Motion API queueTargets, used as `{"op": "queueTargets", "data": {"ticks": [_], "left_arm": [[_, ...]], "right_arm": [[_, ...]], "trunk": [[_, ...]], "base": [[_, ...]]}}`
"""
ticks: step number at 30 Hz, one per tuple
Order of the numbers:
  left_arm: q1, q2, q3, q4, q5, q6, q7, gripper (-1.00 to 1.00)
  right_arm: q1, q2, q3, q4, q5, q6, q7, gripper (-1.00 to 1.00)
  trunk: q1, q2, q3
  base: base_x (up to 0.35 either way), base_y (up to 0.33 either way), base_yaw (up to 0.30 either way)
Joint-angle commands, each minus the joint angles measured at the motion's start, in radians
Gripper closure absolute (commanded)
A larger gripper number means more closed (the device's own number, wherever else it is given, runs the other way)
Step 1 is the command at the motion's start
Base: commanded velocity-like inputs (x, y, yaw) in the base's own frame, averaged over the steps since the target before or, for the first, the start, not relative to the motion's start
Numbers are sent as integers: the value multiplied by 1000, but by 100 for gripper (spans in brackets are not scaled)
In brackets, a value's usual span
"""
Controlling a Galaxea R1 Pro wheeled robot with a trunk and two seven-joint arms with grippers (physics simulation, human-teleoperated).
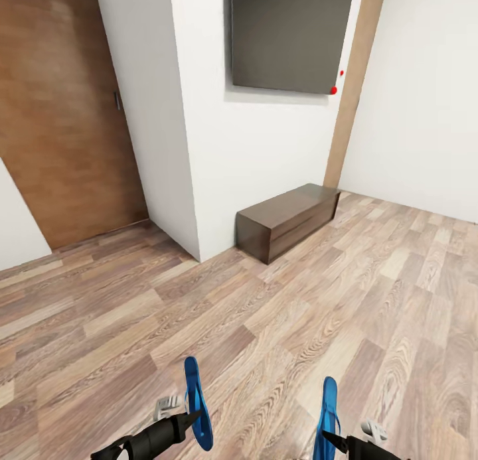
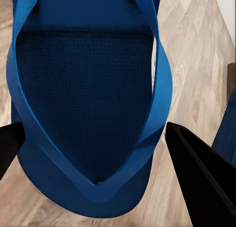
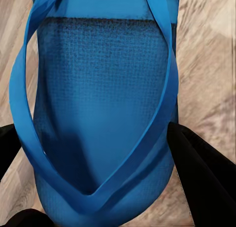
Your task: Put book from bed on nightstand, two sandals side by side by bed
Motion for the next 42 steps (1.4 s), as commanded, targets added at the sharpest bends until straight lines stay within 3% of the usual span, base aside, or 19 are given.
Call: {"op": "queueTargets", "data": {"ticks": [1, 42], "left_arm": [[0, 1, -5, -1, 10, 8, 0, 100], [0, -3, -7, 25, 10, -7, 3, 100]], "right_arm": [[-1, 0, -6, 0, -3, 11, 4, 100], [-1, 3, -5, 1, -4, 11, 3, 100]], "trunk": [[0, 0, 0], [0, 0, 17]], "base": [[0, 0, -296], [0, 0, -296]]}}
